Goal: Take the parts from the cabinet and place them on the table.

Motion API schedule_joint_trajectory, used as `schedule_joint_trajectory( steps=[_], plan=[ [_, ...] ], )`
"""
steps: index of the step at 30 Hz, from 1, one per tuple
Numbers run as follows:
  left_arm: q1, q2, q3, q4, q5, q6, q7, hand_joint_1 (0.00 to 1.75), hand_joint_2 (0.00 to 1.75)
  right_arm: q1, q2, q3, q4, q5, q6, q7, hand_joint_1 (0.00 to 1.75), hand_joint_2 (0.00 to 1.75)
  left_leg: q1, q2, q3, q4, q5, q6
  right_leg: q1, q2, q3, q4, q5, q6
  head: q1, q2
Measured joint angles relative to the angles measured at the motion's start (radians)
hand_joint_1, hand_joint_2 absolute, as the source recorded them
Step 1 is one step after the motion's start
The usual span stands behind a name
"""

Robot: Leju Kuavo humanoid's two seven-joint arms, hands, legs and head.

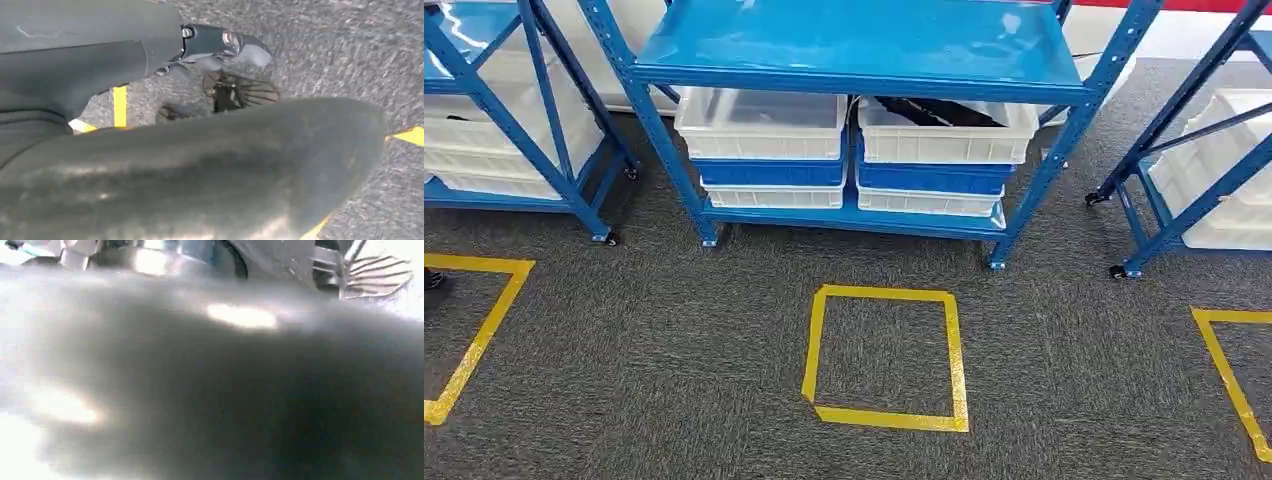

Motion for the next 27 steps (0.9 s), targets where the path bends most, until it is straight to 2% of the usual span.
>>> schedule_joint_trajectory(
  steps=[1, 2, 3, 4, 5, 6, 7, 8, 9, 10, 11, 12, 13, 14, 15, 16, 17, 18, 20, 21, 22, 23, 24, 25, 26, 27],
  plan=[
    [0.003, 0.0, 0.0, 0.0, 0.0, 0.0, 0.0, 0.0, 0.0, 0.003, 0.0, 0.0, 0.001, 0.0, 0.0, 0.0, 0.0, 0.0, 0.0, -0.003, 0.026, -0.018, -0.01, 0.006, 0.001, 0.001, -0.063, 0.09, 0.011, -0.001, 0.001, 0.0],
    [0.004, 0.0, 0.0, 0.0, 0.0, 0.0, 0.0, 0.0, 0.0, 0.003, 0.0, 0.0, 0.001, 0.0, 0.0, 0.0, 0.0, 0.0, 0.001, -0.005, 0.046, -0.028, -0.019, 0.007, 0.002, 0.002, -0.105, 0.14, -0.006, -0.014, 0.002, 0.0],
    [0.005, 0.0, 0.0, 0.0, 0.0, 0.0, 0.0, 0.0, 0.0, 0.005, 0.0, 0.0, 0.001, 0.0, 0.0, 0.0, 0.0, 0.0, 0.001, -0.01, 0.08, -0.045, -0.034, 0.007, 0.003, 0.003, -0.157, 0.177, -0.058, -0.028, 0.002, 0.0],
    [0.006, 0.0, 0.0, 0.0, 0.0, 0.0, 0.0, 0.0, 0.0, 0.006, 0.0, 0.0, 0.001, 0.0, 0.0, 0.0, 0.0, 0.0, 0.001, -0.015, 0.108, -0.057, -0.047, 0.007, 0.003, 0.003, -0.189, 0.178, -0.107, -0.035, 0.002, 0.0],
    [0.007, 0.0, 0.0, 0.0, 0.0, 0.0, 0.0, 0.0, 0.0, 0.01, 0.0, -0.001, 0.001, 0.0, 0.0, 0.001, 0.0, 0.0, 0.001, -0.022, 0.142, -0.069, -0.063, 0.006, 0.002, 0.003, -0.218, 0.158, -0.159, -0.032, 0.002, 0.0],
    [0.007, 0.0, 0.0, 0.0, 0.0, 0.0, 0.0, 0.0, 0.0, 0.015, -0.001, -0.001, 0.001, 0.0, 0.0, 0.001, 0.0, 0.0, 0.002, -0.028, 0.173, -0.079, -0.08, 0.004, 0.0, 0.003, -0.236, 0.122, -0.187, -0.024, 0.003, 0.0],
    [0.01, 0.0, 0.0, 0.0, 0.0, 0.0, 0.0, 0.0, 0.0, 0.018, -0.001, -0.001, 0.001, 0.0, 0.0, 0.001, 0.0, 0.0, 0.003, -0.032, 0.202, -0.086, -0.096, 0.001, -0.003, 0.003, -0.249, 0.076, -0.178, -0.018, 0.003, 0.0],
    [0.012, 0.0, 0.0, 0.001, 0.0, 0.0, 0.0, 0.0, 0.0, 0.022, -0.002, -0.003, 0.001, 0.0, 0.0, 0.001, 0.0, 0.0, 0.005, -0.034, 0.235, -0.088, -0.121, -0.004, -0.007, 0.002, -0.265, 0.002, -0.1, 0.006, 0.003, 0.0],
    [0.018, 0.0, 0.001, 0.002, 0.0, 0.0, 0.0, 0.0, 0.0, 0.031, -0.001, -0.006, 0.004, 0.0, 0.0, 0.001, 0.0, 0.0, 0.004, -0.033, 0.235, -0.091, -0.144, -0.009, -0.011, -0.002, -0.276, -0.071, 0.04, 0.046, 0.004, 0.0],
    [0.016, 0.001, 0.003, 0.003, 0.0, 0.0, 0.0, 0.0, 0.0, 0.032, 0.0, -0.008, 0.011, 0.001, 0.0, 0.001, 0.0, 0.0, 0.001, -0.034, 0.277, -0.081, -0.175, -0.014, -0.012, -0.015, -0.28, -0.106, 0.167, 0.066, 0.006, 0.0],
    [0.018, 0.002, 0.003, 0.003, 0.0, 0.001, 0.0, 0.0, 0.0, 0.031, 0.0, -0.008, 0.011, 0.003, 0.0, 0.001, 0.0, 0.0, -0.002, -0.035, 0.295, -0.096, -0.196, -0.02, -0.005, -0.02, -0.247, -0.091, 0.157, 0.026, 0.009, 0.0],
    [0.016, 0.002, 0.003, 0.002, 0.0, 0.002, 0.0, 0.0, 0.0, 0.024, 0.0, -0.008, 0.008, 0.004, 0.0, 0.001, 0.0, 0.0, -0.001, -0.031, 0.322, -0.107, -0.213, -0.024, -0.001, -0.009, -0.236, -0.089, 0.145, -0.003, -0.005, 0.0],
    [0.01, 0.002, 0.004, 0.002, 0.0, 0.001, 0.0, 0.0, 0.0, 0.021, -0.001, -0.009, 0.008, 0.005, 0.0, 0.001, 0.0, 0.0, 0.003, -0.032, 0.333, -0.086, -0.196, -0.029, -0.002, -0.007, -0.226, -0.09, 0.129, -0.024, 0.0, 0.0],
    [-0.002, 0.002, 0.004, 0.002, 0.0, 0.001, 0.0, 0.0, 0.0, 0.013, -0.001, -0.009, 0.007, 0.006, 0.0, 0.001, 0.0, 0.0, 0.005, -0.031, 0.305, -0.017, -0.161, -0.031, -0.004, -0.005, -0.203, -0.092, 0.118, -0.04, -0.001, 0.0],
    [-0.01, 0.002, 0.004, 0.0, 0.0, 0.001, 0.0, 0.0, 0.0, 0.011, -0.002, -0.009, 0.006, 0.006, 0.0, 0.0, 0.0, 0.0, 0.01, -0.024, 0.248, 0.086, -0.122, -0.033, -0.009, -0.001, -0.185, -0.101, 0.106, -0.056, 0.001, 0.0],
    [-0.01, 0.0, 0.004, 0.0, 0.0, 0.001, 0.0, 0.0, 0.0, 0.009, -0.002, -0.01, 0.006, 0.006, 0.0, 0.0, 0.0, 0.0, 0.01, -0.015, 0.182, 0.192, -0.097, -0.037, -0.008, -0.004, -0.161, -0.106, 0.087, -0.066, -0.004, 0.0],
    [-0.011, -0.001, 0.004, 0.0, 0.0, 0.0, 0.0, 0.0, 0.0, 0.008, -0.003, -0.01, 0.006, 0.006, 0.0, 0.0, 0.0, 0.0, 0.01, -0.009, 0.113, 0.269, -0.118, -0.042, -0.007, -0.003, -0.137, -0.11, 0.07, -0.074, -0.006, 0.0],
    [-0.011, -0.001, 0.005, 0.0, -0.002, 0.0, 0.0, 0.0, 0.0, 0.007, -0.003, -0.01, 0.006, 0.007, -0.001, 0.0, 0.0, 0.0, 0.01, -0.006, 0.062, 0.305, -0.164, -0.046, -0.007, 0.0, -0.111, -0.116, 0.053, -0.075, -0.007, 0.0],
    [-0.006, -0.001, 0.005, 0.001, -0.002, 0.0, 0.0, 0.0, 0.0, 0.011, -0.002, -0.012, 0.006, 0.008, -0.001, 0.0, 0.0, 0.0, 0.011, -0.004, -0.022, 0.308, -0.284, -0.051, -0.008, 0.008, -0.049, -0.129, 0.016, -0.075, -0.008, 0.0],
    [-0.001, -0.001, 0.006, 0.001, -0.002, 0.0, 0.0, 0.0, 0.0, 0.013, -0.002, -0.013, 0.006, 0.009, -0.001, 0.001, 0.0, 0.0, 0.011, -0.004, -0.056, 0.291, -0.319, -0.051, -0.009, 0.013, -0.022, -0.134, -0.003, -0.072, -0.007, 0.0],
    [0.002, 0.0, 0.006, 0.001, -0.007, 0.001, 0.0, 0.0, 0.0, 0.018, -0.001, -0.013, 0.006, 0.009, -0.001, 0.001, 0.0, 0.0, 0.011, -0.003, -0.086, 0.254, -0.316, -0.05, -0.012, 0.015, 0.007, -0.141, -0.024, -0.069, -0.007, 0.0],
    [0.005, 0.0, 0.006, 0.001, -0.01, 0.002, 0.0, 0.0, 0.0, 0.019, -0.001, -0.013, 0.006, 0.01, -0.001, 0.001, 0.0, 0.0, 0.011, 0.0, -0.105, 0.2, -0.261, -0.047, -0.013, 0.016, 0.04, -0.149, -0.045, -0.066, -0.008, 0.0],
    [0.009, 0.001, 0.006, 0.001, -0.011, 0.002, 0.001, 0.0, 0.0, 0.019, -0.001, -0.013, 0.006, 0.011, -0.001, 0.001, 0.0, 0.0, 0.01, 0.005, -0.115, 0.123, -0.128, -0.043, -0.015, 0.014, 0.074, -0.161, -0.067, -0.062, -0.008, 0.0],
    [0.019, 0.0, 0.007, 0.006, -0.012, 0.002, 0.003, 0.0, 0.0, 0.018, -0.001, -0.015, 0.008, 0.012, -0.001, 0.001, 0.0, 0.0, 0.008, 0.017, -0.117, 0.038, 0.067, -0.036, -0.012, 0.016, 0.111, -0.18, -0.08, -0.057, -0.007, 0.0],
    [0.016, 0.0, 0.008, 0.009, -0.012, 0.002, 0.003, 0.0, 0.0, 0.011, -0.001, -0.015, 0.008, 0.012, -0.001, 0.001, 0.0, 0.0, 0.006, 0.024, -0.11, -0.022, 0.158, -0.031, -0.011, 0.02, 0.133, -0.204, -0.09, -0.052, -0.011, 0.0],
    [-0.004, 0.001, 0.008, 0.001, -0.013, 0.002, 0.005, 0.0, 0.0, -0.009, -0.001, -0.015, 0.002, 0.012, -0.001, 0.0, 0.0, 0.0, 0.004, 0.025, -0.092, -0.012, 0.154, -0.031, -0.01, 0.027, 0.174, -0.246, -0.126, -0.053, -0.02, 0.0]
  ],
)
